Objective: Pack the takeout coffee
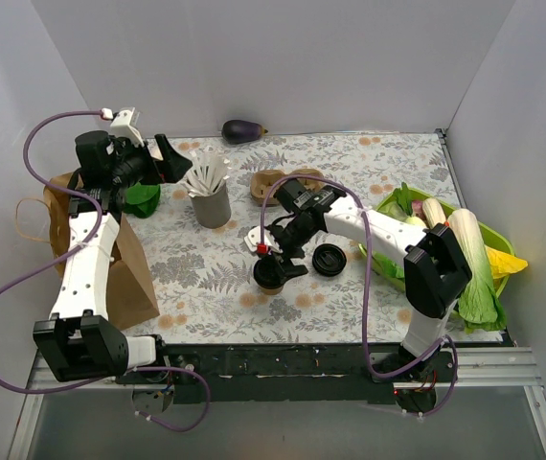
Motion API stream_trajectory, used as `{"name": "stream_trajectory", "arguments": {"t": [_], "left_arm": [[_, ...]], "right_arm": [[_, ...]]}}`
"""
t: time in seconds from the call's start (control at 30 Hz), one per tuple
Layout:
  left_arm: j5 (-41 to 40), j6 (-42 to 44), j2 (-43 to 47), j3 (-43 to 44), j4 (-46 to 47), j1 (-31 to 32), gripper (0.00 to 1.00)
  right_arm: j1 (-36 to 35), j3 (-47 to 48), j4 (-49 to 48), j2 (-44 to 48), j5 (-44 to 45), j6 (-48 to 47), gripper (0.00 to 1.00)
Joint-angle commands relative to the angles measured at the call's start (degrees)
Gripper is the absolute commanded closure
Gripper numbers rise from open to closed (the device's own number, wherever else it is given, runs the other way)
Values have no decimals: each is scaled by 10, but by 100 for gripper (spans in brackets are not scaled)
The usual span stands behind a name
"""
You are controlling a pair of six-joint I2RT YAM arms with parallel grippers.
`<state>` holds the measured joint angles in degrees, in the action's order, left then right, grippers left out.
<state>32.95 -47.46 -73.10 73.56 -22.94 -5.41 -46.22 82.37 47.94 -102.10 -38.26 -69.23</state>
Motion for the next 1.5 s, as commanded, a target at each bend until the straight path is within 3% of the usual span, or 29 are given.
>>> {"name": "stream_trajectory", "arguments": {"t": [0.0,0.43,0.63,0.8,1.1,1.47], "left_arm": [[17,-9,3,8,16,0,4],[26,-22,18,-23,24,0,4],[31,-24,22,-26,25,0,3],[33,-27,21,-26,25,0,3],[40,-31,17,-29,28,0,3],[48,-39,3,-25,42,0,4]], "right_arm": [[-5,24,18,-5,-3,-15,5],[-11,27,18,-13,20,-11,24],[-13,21,15,-16,29,-6,18],[-16,17,1,-18,43,8,21],[-13,51,25,-15,72,34,46],[132,162,89,-34,34,93,53]]}}
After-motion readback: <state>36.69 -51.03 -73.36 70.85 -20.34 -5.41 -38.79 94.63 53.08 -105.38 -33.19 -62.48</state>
